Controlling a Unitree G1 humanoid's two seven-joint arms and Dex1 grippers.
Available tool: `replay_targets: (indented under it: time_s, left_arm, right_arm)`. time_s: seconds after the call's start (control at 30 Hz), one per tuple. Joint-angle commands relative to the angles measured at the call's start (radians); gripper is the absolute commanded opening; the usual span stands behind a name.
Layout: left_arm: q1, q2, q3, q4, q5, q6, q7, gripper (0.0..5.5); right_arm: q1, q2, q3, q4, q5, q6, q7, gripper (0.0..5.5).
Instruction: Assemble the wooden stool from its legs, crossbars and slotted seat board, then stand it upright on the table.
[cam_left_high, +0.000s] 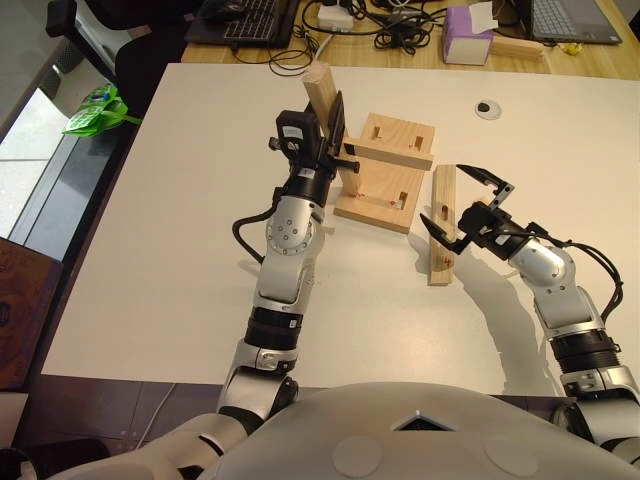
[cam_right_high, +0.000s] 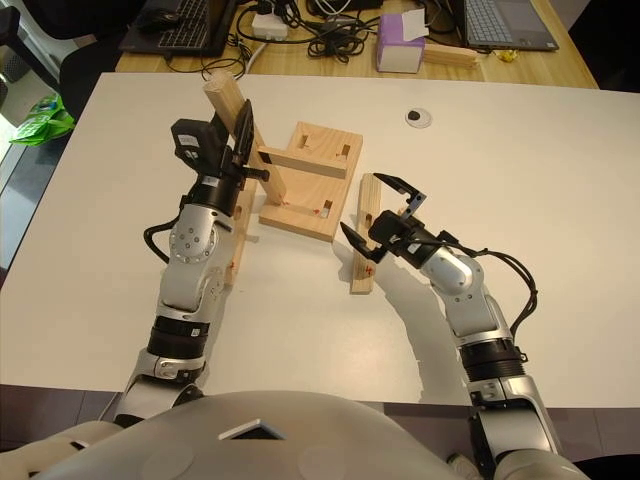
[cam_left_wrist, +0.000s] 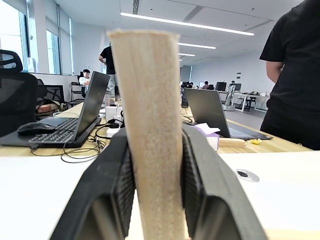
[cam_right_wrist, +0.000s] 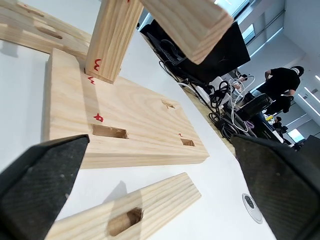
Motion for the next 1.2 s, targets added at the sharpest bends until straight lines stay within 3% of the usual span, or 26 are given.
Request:
replay_targets:
  time_s: [0.03,0.2,0.47,0.73,1.2]
  left_arm:
    - [0.179,-0.018,0.039,0.188,-0.071,0.309,-0.009,1.04]
    - [0.168,0.052,-0.048,0.184,0.069,0.242,-0.028,1.04]
    - [0.152,0.051,-0.052,0.194,0.075,0.235,-0.024,1.04]
    - [0.149,0.049,-0.063,0.191,0.067,0.242,-0.033,1.04]
    - [0.144,0.036,-0.036,0.167,0.025,0.271,-0.03,1.04]
  right_arm:
    - [0.002,0.002,0.001,-0.011,-0.008,-0.004,-0.012,5.4]
    - [0.004,0.022,-0.007,-0.006,0.028,0.029,-0.006,5.4]
    - [-0.138,0.174,-0.041,0.145,0.261,0.242,0.075,5.4]
    - [-0.275,0.216,0.009,0.248,0.229,0.32,0.146,3.96]
    - [-0.221,0.142,0.159,0.229,0.102,0.564,0.244,1.16]
